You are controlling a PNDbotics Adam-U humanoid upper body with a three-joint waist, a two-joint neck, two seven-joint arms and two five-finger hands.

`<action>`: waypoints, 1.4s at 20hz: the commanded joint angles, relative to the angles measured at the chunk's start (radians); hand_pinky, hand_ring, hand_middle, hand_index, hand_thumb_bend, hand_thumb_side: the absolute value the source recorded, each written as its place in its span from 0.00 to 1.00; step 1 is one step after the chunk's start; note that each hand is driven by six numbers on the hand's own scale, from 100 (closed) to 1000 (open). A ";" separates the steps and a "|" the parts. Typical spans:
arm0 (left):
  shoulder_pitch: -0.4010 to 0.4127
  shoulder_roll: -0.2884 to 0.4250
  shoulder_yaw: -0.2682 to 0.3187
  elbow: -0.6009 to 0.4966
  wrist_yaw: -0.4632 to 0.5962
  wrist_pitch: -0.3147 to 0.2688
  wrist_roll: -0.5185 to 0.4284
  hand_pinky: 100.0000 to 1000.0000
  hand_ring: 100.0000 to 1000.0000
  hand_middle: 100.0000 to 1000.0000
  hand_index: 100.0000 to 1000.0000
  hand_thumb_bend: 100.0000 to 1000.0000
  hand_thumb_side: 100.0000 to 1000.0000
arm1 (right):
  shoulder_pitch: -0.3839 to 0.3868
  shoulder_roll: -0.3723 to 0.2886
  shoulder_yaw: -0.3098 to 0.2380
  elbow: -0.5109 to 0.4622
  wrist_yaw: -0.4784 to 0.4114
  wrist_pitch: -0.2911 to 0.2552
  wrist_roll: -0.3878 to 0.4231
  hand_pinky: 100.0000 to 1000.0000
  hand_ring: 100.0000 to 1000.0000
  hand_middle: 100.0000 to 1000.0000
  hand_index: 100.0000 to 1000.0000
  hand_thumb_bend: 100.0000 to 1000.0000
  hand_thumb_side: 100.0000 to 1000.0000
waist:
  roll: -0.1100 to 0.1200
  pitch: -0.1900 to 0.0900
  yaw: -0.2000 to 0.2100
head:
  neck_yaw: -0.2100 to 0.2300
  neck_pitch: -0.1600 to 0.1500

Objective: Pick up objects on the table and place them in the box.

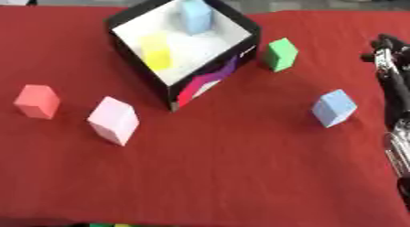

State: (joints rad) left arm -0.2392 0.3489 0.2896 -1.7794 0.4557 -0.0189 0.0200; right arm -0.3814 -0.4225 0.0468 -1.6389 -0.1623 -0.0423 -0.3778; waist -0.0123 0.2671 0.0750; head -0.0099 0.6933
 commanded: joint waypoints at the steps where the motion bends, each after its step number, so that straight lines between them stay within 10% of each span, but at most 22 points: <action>1: -0.008 0.041 0.012 -0.006 0.000 -0.001 0.003 0.86 0.72 0.81 0.79 0.17 0.77 | -0.021 -0.103 0.013 -0.045 -0.026 0.014 0.021 0.98 0.69 0.73 0.79 0.00 0.51 | -0.003 -0.018 -0.001 | -0.001 -0.002; 13: 0.002 0.061 0.011 0.001 -0.010 0.000 0.001 0.86 0.72 0.81 0.79 0.17 0.77 | -0.001 -0.490 0.088 -0.278 -0.113 0.196 0.197 0.96 0.71 0.74 0.81 0.00 0.41 | -0.025 -0.025 -0.004 | -0.005 0.001; 17: 0.004 0.064 0.011 0.003 -0.012 -0.001 0.000 0.86 0.72 0.81 0.79 0.17 0.78 | 0.013 -0.614 0.091 -0.350 -0.066 0.231 0.321 0.94 0.73 0.74 0.82 0.00 0.19 | -0.027 -0.023 -0.004 | -0.009 -0.001; 28: 0.009 0.072 0.009 0.010 -0.018 -0.002 -0.005 0.86 0.72 0.81 0.78 0.17 0.78 | -0.041 -0.792 0.072 -0.361 0.221 0.022 0.948 0.92 0.82 0.79 0.86 0.00 0.19 | -0.031 -0.022 -0.006 | -0.008 0.005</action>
State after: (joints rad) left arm -0.2276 0.3891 0.2926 -1.7607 0.4416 -0.0195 0.0176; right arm -0.4089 -1.1680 0.1372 -1.9840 0.0301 0.0014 0.5132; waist -0.0453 0.2658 0.0696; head -0.0168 0.6940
